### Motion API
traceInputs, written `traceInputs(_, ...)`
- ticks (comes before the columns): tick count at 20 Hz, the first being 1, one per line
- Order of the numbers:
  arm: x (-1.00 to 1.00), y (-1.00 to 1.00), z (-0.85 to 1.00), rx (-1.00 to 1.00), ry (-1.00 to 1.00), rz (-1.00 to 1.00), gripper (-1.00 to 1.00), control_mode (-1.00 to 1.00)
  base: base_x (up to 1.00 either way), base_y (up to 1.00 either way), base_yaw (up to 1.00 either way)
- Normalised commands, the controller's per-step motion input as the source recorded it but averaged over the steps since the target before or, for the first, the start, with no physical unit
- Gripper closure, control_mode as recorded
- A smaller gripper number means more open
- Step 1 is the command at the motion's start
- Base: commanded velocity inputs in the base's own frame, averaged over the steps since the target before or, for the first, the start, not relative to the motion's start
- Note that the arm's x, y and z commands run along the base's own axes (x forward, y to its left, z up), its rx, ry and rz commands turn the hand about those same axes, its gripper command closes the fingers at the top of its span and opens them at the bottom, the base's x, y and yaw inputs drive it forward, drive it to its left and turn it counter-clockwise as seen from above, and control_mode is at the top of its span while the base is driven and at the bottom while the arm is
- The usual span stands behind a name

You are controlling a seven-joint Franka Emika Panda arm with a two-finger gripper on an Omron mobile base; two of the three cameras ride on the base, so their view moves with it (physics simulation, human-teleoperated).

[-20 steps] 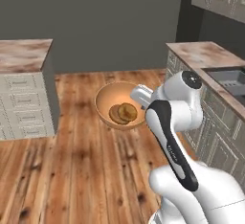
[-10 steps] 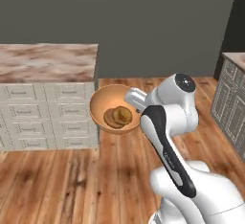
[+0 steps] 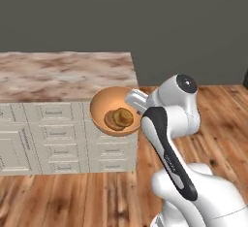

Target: Pick up the heated bread from the toaster oven and place it in the bowl. Then move the bread bowl to the dining counter.

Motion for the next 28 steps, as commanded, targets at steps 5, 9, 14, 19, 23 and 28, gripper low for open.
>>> traceInputs(5,0.0,0.0,0.0,0.0,0.0,0.0,1.0,1.0,1.0,1.0,-0.21)
traceInputs(9,0.0,0.0,0.0,0.0,0.0,0.0,1.0,1.0,1.0,1.0,-0.36)
traceInputs(14,0.0,0.0,0.0,0.0,0.0,0.0,1.0,1.0,1.0,0.96,-0.35)
traceInputs(19,1.0,0.3,-0.15,-0.01,0.08,-0.07,1.0,-1.0,0.0,0.0,0.0)
traceInputs(23,1.0,0.23,-0.33,-0.04,0.23,-0.05,1.0,-1.0,0.0,0.0,0.0)
traceInputs(28,1.0,0.18,-0.44,0.0,0.08,0.0,1.0,-1.0,0.0,0.0,0.0)
